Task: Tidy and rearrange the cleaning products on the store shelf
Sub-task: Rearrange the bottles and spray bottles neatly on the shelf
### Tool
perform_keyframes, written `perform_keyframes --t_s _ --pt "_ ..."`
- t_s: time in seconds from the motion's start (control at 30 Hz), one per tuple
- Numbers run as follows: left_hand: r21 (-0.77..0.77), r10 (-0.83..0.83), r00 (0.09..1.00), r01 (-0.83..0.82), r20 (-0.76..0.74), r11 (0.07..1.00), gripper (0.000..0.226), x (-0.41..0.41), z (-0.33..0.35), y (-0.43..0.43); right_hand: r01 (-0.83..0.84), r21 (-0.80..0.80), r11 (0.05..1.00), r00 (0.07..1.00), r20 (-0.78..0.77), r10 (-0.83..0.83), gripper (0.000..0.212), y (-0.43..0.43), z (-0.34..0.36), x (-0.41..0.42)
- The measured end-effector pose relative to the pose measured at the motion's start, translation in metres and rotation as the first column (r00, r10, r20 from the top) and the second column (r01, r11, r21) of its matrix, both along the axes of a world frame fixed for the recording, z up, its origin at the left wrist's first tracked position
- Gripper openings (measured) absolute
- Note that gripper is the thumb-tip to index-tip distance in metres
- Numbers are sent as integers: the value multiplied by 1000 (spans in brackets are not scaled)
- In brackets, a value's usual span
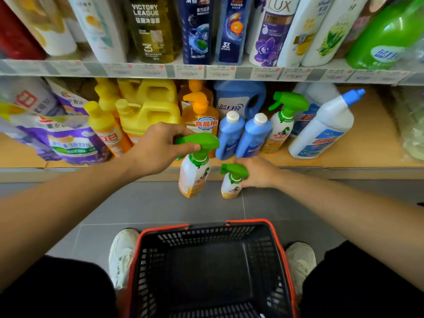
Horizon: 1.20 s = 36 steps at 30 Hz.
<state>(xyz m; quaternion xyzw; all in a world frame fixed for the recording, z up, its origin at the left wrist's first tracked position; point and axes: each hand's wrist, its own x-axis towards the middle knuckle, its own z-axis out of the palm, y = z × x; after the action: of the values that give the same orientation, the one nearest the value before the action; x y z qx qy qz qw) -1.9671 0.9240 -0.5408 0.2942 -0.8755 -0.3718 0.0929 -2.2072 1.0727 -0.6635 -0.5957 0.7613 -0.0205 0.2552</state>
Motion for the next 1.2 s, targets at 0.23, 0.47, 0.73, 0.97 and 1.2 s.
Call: perform_keyframes --t_s 0.23,0.47,0.73,0.97,1.2 --pt "11 7 1000 -7 12 1000 33 5 -5 -1 61 16 998 997 -51 -60 47 -8 -13 1" --pt "-109 -76 997 74 -7 991 41 -17 -4 3 -22 9 1000 999 -43 22 47 13 44 -16" --pt "-200 -185 983 185 15 962 32 -57 2 24 114 -137 984 993 -27 -119 45 70 146 -73" --pt "-126 -153 983 140 -99 982 24 -68 -1 32 171 -271 947 979 -63 -195 48 75 157 -109" --pt "-52 -69 988 62 -137 997 24 -69 -7 30 162 -305 938 962 -161 -219 60 50 139 -122"
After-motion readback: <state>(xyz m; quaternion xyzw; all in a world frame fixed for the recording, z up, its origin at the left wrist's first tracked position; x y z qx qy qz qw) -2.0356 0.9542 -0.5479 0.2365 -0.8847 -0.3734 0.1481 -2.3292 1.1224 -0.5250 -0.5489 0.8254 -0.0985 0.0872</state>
